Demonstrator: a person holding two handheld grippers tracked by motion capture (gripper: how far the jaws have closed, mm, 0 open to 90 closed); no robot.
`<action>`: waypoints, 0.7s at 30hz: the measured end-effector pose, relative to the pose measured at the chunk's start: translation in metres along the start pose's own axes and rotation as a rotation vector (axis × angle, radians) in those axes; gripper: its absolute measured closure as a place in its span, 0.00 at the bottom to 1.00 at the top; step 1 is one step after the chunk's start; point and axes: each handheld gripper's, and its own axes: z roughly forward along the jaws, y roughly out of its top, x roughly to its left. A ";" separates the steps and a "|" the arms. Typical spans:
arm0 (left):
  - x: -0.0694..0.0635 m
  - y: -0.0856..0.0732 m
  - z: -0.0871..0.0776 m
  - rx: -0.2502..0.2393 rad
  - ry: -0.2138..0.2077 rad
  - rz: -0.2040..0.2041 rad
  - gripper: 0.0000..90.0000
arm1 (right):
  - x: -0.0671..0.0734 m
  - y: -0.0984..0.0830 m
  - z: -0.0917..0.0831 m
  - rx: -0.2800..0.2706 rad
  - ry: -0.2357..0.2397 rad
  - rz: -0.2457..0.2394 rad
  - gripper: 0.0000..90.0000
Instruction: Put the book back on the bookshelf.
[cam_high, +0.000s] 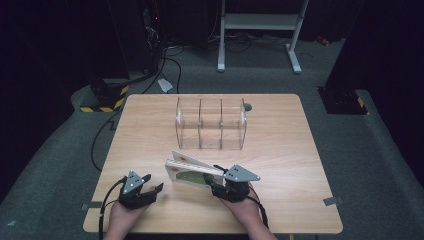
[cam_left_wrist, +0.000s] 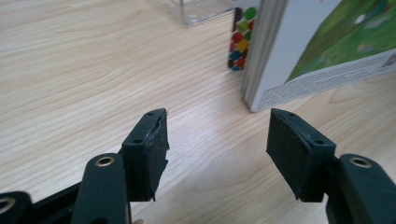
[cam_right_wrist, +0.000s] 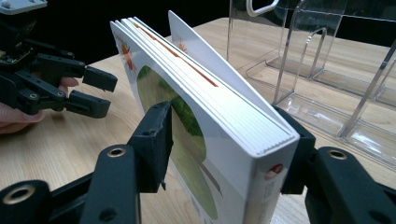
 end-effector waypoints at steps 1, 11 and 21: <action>0.001 -0.001 0.000 -0.001 0.004 -0.006 0.43 | 0.000 0.000 0.000 -0.001 0.001 0.000 0.52; 0.010 -0.005 -0.002 0.029 0.068 -0.035 0.42 | -0.001 0.001 0.001 -0.010 0.035 -0.038 0.61; 0.010 -0.005 0.000 0.049 0.087 -0.020 0.42 | 0.006 0.000 -0.001 -0.014 0.057 -0.075 0.73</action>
